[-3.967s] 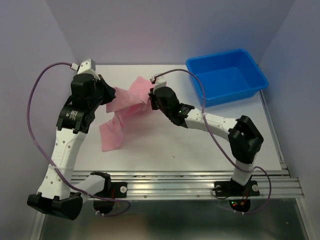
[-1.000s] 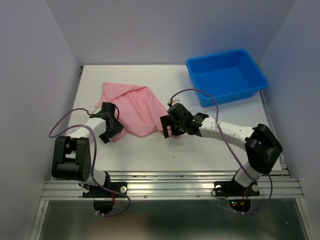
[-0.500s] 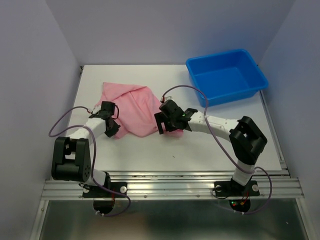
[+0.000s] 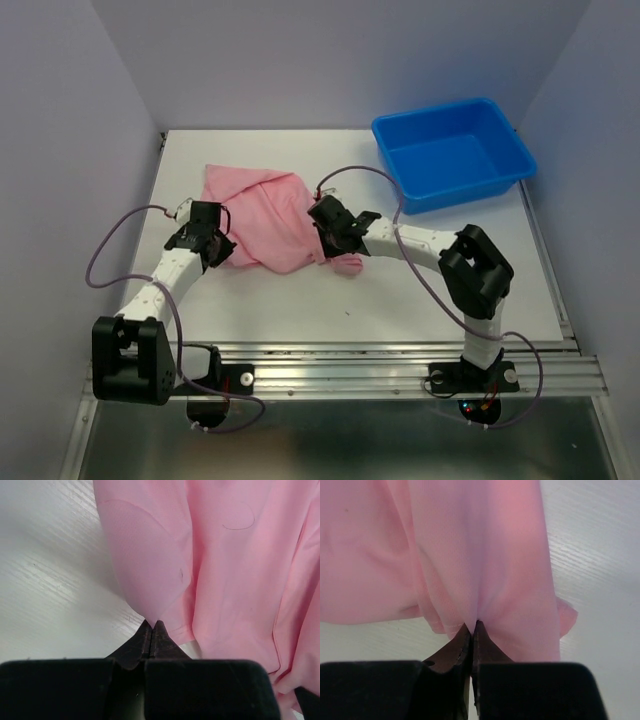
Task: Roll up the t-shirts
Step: Flatten out the T-shirt at the center of the board.
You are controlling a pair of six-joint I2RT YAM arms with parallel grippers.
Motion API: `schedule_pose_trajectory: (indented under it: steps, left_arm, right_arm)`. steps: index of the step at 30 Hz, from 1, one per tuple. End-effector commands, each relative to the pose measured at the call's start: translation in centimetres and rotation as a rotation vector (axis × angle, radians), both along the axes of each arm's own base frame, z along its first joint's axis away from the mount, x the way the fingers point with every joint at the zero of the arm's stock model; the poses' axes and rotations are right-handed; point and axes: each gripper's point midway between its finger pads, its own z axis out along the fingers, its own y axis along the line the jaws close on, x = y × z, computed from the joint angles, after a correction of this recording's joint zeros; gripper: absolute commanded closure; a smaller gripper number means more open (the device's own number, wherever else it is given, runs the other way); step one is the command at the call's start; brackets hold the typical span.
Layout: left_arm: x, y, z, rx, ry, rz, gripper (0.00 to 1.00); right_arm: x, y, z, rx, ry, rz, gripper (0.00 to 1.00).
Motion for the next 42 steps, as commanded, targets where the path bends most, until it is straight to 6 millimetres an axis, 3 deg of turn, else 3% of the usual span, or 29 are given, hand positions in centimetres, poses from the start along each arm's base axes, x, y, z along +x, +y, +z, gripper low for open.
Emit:
schedule_pose_trajectory:
  steps: [1,2,3,6,8,10,12,13,14,15,16,17,20,23,26,32,40,42]
  left_arm:
    - [0.2,0.3,2.6,0.02,-0.061,-0.023,1.0]
    - [0.2,0.4,2.9,0.025,-0.069,-0.03,1.0]
    - [0.1,0.4,3.3,0.028,-0.078,-0.03,1.0]
    - [-0.1,0.5,4.5,0.03,-0.112,-0.038,1.0]
    - [-0.2,0.5,5.5,0.028,-0.138,-0.043,1.0]
    - [-0.2,0.6,6.6,0.03,-0.168,-0.045,1.0]
    - [-0.2,0.6,7.1,0.03,-0.183,-0.049,1.0]
    - [-0.2,0.5,7.4,0.03,-0.191,-0.055,1.0]
    - [-0.2,0.5,7.6,0.027,-0.196,-0.057,1.0]
    - [-0.1,0.4,7.6,0.024,-0.195,-0.062,1.0]
    - [-0.2,0.3,7.5,0.021,-0.192,-0.065,1.0]
    - [-0.1,0.1,7.5,0.014,-0.198,-0.07,1.0]
    - [0.1,-0.5,7.2,-0.012,-0.2,-0.091,1.0]
    - [0.2,-0.8,7.0,-0.026,-0.2,-0.101,1.0]
    - [0.4,-1.0,6.9,-0.034,-0.203,-0.106,1.0]
    - [0.4,-0.9,6.9,-0.028,-0.201,-0.107,1.0]
    - [0.1,-1.1,7.2,-0.036,-0.21,-0.115,1.0]
    - [0.0,-1.1,7.3,-0.036,-0.213,-0.116,1.0]
  right_arm:
    - [1.4,0.6,9.3,0.141,-0.174,-0.042,0.99]
    - [1.2,0.2,10.2,0.153,-0.186,-0.045,0.99]
    - [0.9,-0.2,12.6,0.193,-0.222,-0.048,0.99]
    - [0.2,-1.1,15.6,0.23,-0.257,-0.055,0.99]
    - [0.2,-1.6,16.1,0.21,-0.268,-0.057,0.99]
    - [1.2,-1.9,16.8,0.178,-0.308,-0.071,0.99]
    - [3.3,-3.0,17.0,0.156,-0.325,-0.11,0.99]
    - [4.6,-3.2,18.2,0.161,-0.351,-0.12,0.99]
    - [6.9,-4.3,17.2,0.137,-0.346,-0.156,0.99]
    - [8.4,-4.3,18.3,0.157,-0.361,-0.159,0.97]
    - [9.6,-4.6,17.9,0.149,-0.358,-0.166,0.89]
    - [11.0,-4.8,16.1,0.117,-0.335,-0.173,0.73]
    - [13.0,-5.0,16.1,0.043,-0.338,-0.185,0.35]
    - [12.6,-4.7,17.0,0.064,-0.338,-0.161,0.28]
    - [12.2,-5.4,17.0,0.055,-0.346,-0.175,0.28]
    - [11.9,-7.4,14.7,-0.032,-0.325,-0.199,0.32]
    - [13.4,-11.6,12.8,-0.088,-0.266,-0.26,0.28]
    - [13.0,-11.5,12.9,-0.083,-0.256,-0.244,0.28]
